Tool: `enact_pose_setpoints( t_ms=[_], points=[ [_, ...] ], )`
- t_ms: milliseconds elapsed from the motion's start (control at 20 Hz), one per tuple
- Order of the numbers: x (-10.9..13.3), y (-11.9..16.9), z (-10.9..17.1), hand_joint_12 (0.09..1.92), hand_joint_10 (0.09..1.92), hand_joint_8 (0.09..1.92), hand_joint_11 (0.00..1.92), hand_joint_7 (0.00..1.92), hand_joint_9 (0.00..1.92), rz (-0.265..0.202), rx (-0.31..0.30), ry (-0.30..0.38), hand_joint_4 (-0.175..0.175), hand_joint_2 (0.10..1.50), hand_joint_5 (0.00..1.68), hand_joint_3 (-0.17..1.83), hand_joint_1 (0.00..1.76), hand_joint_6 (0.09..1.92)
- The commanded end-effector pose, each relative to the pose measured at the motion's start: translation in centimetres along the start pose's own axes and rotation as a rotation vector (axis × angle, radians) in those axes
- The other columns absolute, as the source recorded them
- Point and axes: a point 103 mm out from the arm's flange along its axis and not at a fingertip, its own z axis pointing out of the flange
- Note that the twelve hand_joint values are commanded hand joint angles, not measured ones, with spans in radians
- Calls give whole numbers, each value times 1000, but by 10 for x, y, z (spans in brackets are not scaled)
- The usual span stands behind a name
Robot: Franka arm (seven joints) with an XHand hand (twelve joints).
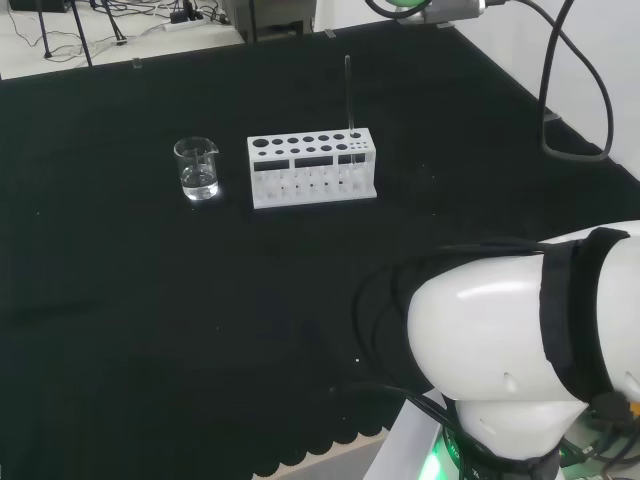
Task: Take the glass rod from the white test tube rack.
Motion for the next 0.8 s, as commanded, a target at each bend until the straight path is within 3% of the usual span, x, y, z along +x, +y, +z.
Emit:
enact_pose_setpoints(
  t_ms=[50,100,200,550,800],
  points=[
    [0,0,0,913,732,661,377,256,332,-2,-8,-2,-156,678,250,828,938,249],
    [0,1,0,1056,740,596,186,124,162,-3,-12,-1,-153,692,154,816,901,152],
    [1,2,1,1178,752,549,40,26,35,-6,-10,0,-150,704,85,805,874,87],
    [1,16,2,1206,773,568,0,0,0,-43,-13,34,-146,707,75,802,859,87],
    [-4,41,2,1264,858,724,0,0,25,-67,-7,56,-143,705,90,809,835,87]
  ],
)
